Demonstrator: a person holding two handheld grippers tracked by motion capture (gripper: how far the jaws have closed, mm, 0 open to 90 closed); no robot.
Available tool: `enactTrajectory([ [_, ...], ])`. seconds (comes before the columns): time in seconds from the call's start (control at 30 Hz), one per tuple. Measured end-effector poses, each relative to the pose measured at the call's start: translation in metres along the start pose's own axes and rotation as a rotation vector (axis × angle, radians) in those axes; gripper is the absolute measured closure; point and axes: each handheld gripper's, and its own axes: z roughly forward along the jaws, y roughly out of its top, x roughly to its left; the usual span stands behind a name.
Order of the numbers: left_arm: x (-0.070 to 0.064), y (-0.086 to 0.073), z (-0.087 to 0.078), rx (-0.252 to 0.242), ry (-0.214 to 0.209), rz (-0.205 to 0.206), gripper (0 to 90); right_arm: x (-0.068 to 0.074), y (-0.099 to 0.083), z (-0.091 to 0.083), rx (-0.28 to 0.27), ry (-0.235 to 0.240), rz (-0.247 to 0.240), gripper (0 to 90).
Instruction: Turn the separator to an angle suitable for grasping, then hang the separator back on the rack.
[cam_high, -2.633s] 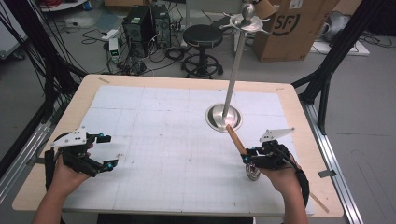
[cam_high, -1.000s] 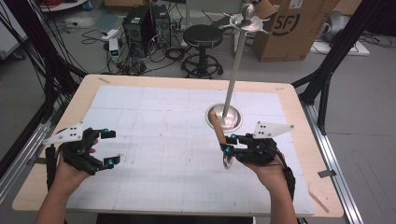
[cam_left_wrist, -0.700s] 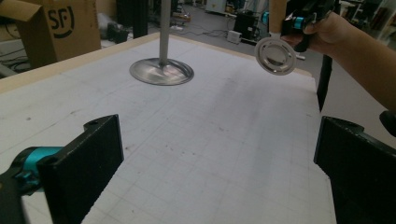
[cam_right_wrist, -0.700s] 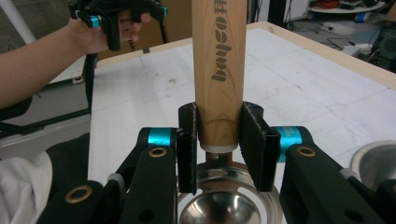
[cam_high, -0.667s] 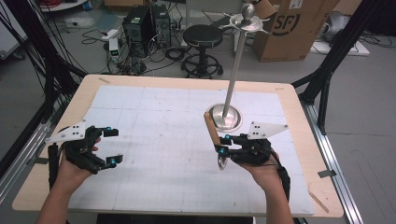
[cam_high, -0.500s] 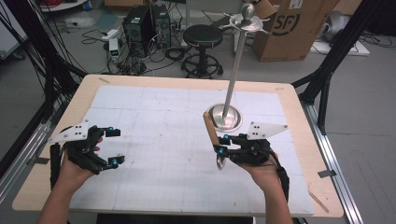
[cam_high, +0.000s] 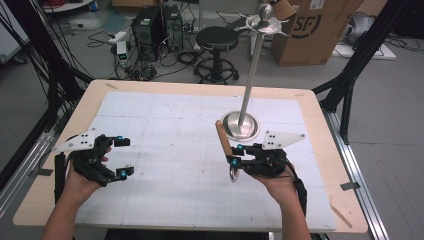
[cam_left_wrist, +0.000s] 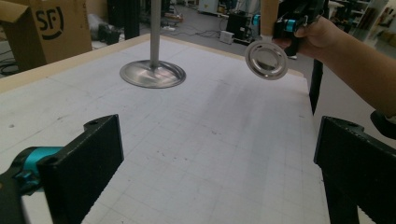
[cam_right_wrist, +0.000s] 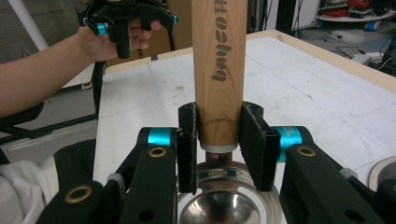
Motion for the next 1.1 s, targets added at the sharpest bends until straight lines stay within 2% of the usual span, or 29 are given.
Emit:
enactTrajectory([
  [0.17, -0.001, 0.001, -0.002, -0.002, 0.007, 0.001, 1.9, 0.0, -0.001, 0.002, -0.012, 0.006, -0.012, 68.1],
  [0.63, -0.001, 0.005, -0.003, -0.007, 0.003, -0.002, 1.9, 0.001, -0.002, 0.002, 0.003, 0.009, -0.022, 68.1],
  [0.83, -0.001, 0.016, 0.003, -0.009, -0.011, 0.012, 1.9, 0.0, 0.0, 0.004, -0.023, 0.024, -0.029, 68.1],
  [1.1, -0.008, 0.038, 0.021, -0.004, -0.053, 0.05, 1.9, 0.0, 0.01, 0.016, -0.023, 0.066, -0.033, 68.1],
])
